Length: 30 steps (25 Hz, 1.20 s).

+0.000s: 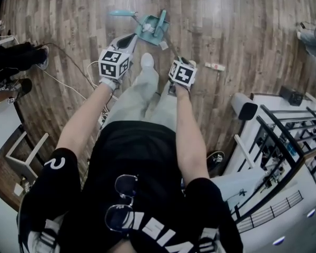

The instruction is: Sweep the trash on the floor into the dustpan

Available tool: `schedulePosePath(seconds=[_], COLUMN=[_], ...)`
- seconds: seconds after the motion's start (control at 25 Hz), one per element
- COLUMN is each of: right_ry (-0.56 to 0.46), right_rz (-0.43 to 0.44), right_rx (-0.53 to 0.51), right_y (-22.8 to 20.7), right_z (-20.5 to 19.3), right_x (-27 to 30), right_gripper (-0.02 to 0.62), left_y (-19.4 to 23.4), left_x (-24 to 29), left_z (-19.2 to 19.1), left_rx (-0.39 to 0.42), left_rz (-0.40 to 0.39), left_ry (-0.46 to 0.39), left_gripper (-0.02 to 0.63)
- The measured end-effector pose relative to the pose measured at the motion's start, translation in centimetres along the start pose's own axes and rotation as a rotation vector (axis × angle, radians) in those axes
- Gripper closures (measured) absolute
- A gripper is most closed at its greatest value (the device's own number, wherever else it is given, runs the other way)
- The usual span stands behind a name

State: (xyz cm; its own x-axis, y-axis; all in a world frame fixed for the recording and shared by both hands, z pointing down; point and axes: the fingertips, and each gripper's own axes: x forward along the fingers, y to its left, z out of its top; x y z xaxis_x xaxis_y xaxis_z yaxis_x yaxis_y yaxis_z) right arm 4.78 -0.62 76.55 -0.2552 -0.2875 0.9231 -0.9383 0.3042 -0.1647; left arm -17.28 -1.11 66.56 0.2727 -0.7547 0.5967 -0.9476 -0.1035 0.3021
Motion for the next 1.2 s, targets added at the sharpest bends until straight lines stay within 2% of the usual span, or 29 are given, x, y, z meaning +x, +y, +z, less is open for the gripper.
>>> schedulePosePath(seconds=[0.36,0.64,0.72,0.92,1.04,1.2], right_ry=[-0.009,-0.081,-0.088,-0.126,-0.147,-0.102], right_rz=[-0.049,-0.125,-0.108,-0.128,-0.175,-0.158], right_rx=[0.087,0.151,0.201,0.283,0.330,0.435], right_y=[-1.9,-6.7,-7.5,-10.9,-13.5,-14.5], right_z=[-2.4,-4.3,-5.7,-9.8,-12.9,-18.2], right_x=[-4.4,-9.3,-10.4,-13.5,-15.0,-15.8], right_gripper=[0.511,0.511,0.511,0.511,0.511,0.511], left_y=[-1.9,-6.4,-7.9,-12.4,-15.0,-18.5], left_x=[-1.2,-1.7,-2.0,-4.0,-4.9,-5.9], left_z=[0.5,1.3,1.2,-0.2,-1.4,-2.5], left_rx=[0.042,0.090,0.109,0.154,0.191,0.239], left_rz=[-0.065,-0.120,-0.133,-0.186,-0.211,-0.258], left_ry=[-0.006,-0.015,-0.011,0.006,0.032,0.046], left_gripper=[0.607,0.607,0.609,0.607,0.607,0.607])
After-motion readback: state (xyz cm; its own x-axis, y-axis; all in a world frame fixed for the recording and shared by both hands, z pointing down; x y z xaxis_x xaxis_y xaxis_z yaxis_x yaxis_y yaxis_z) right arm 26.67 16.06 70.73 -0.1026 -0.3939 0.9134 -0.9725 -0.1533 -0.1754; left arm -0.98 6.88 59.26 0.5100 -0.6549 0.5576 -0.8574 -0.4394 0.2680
